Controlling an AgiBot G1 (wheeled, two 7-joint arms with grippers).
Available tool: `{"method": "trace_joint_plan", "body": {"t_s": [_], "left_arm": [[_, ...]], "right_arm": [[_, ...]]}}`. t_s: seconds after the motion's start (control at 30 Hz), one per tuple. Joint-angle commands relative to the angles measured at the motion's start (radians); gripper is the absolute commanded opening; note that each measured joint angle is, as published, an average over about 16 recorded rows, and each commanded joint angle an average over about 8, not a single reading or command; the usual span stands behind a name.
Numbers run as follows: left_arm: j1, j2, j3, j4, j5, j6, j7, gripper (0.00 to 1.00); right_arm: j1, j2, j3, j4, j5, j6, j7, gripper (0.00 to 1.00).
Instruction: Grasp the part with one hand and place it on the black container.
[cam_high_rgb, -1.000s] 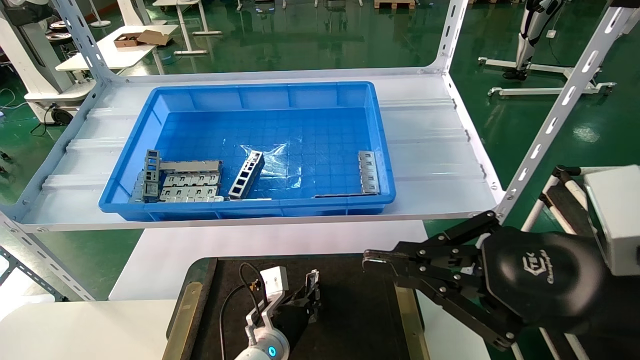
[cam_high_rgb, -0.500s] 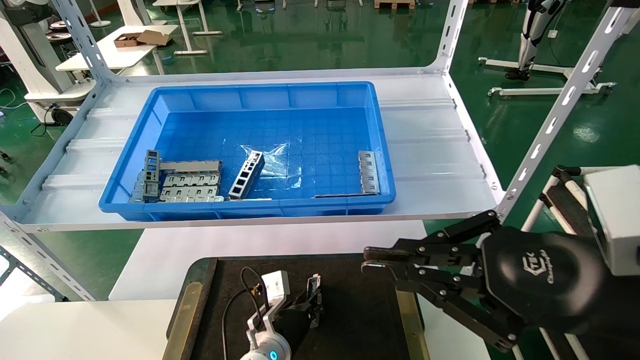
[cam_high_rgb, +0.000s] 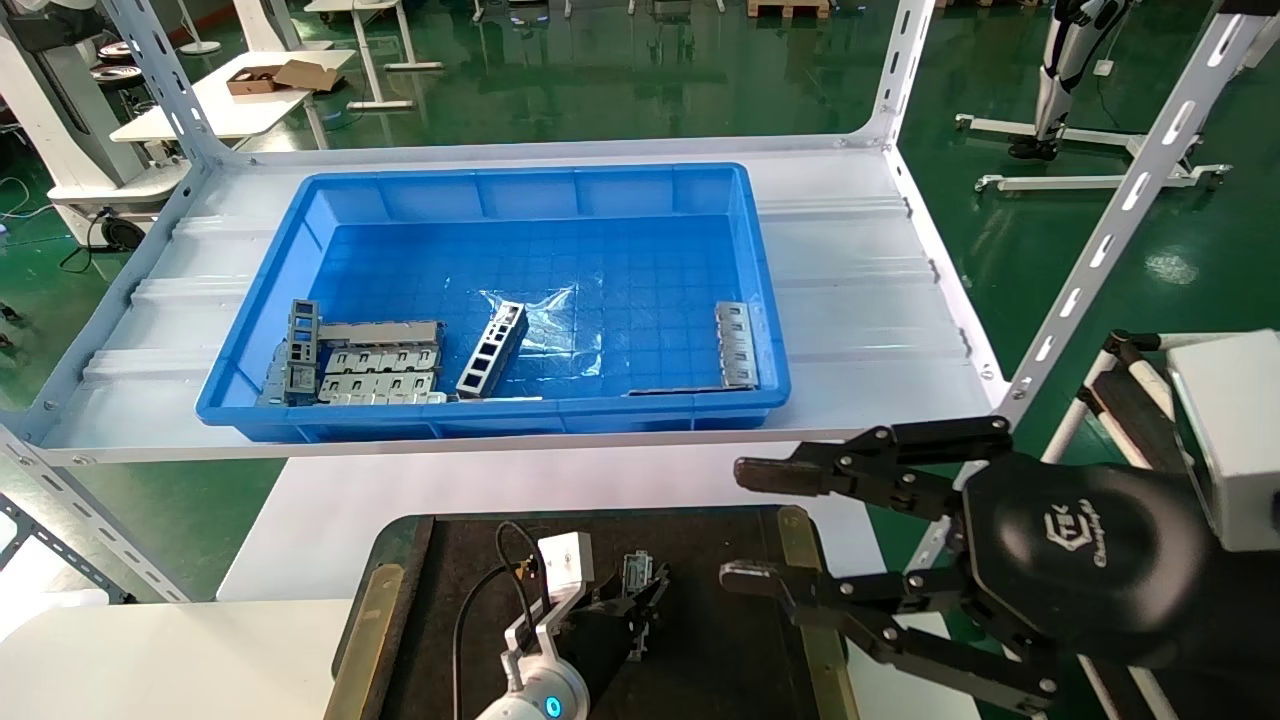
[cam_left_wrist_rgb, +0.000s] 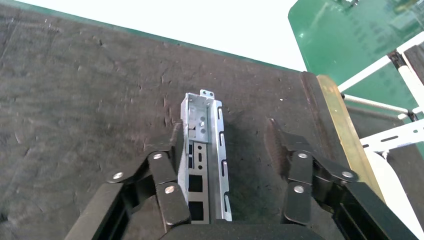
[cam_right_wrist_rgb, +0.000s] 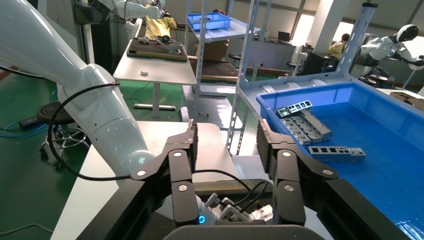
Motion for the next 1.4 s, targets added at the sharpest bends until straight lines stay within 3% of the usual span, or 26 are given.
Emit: {"method": "trace_joint_plan", "body": {"t_s": [0.03, 0.43, 0.8, 1.17, 1.4], "left_arm": [[-0.004, -0.006, 0.004, -0.001, 0.013, 0.011, 0.001, 1.00], [-0.046, -0.281, -0.036, -0.259, 0.129, 0.259, 0.012, 1.00], [-0.039, -0.509, -0.151, -0.412, 0.224, 0.561, 0.127, 1.00], [0.013, -0.654, -0.344, -0.412, 0.138, 0.903, 0.368, 1.00], [0.052, -0.728, -0.421, -0.406, 0.062, 1.049, 0.491, 1.00]], "right_arm": [[0.000, 0.000, 0.000, 0.000, 0.000, 0.000, 0.000, 1.00], [0.000, 0.000, 0.000, 0.000, 0.000, 0.000, 0.000, 1.00], [0.000, 0.000, 0.000, 0.000, 0.000, 0.000, 0.000, 1.00], [0.000, 0.000, 0.000, 0.000, 0.000, 0.000, 0.000, 1.00], [0.000, 0.000, 0.000, 0.000, 0.000, 0.000, 0.000, 1.00]]}}
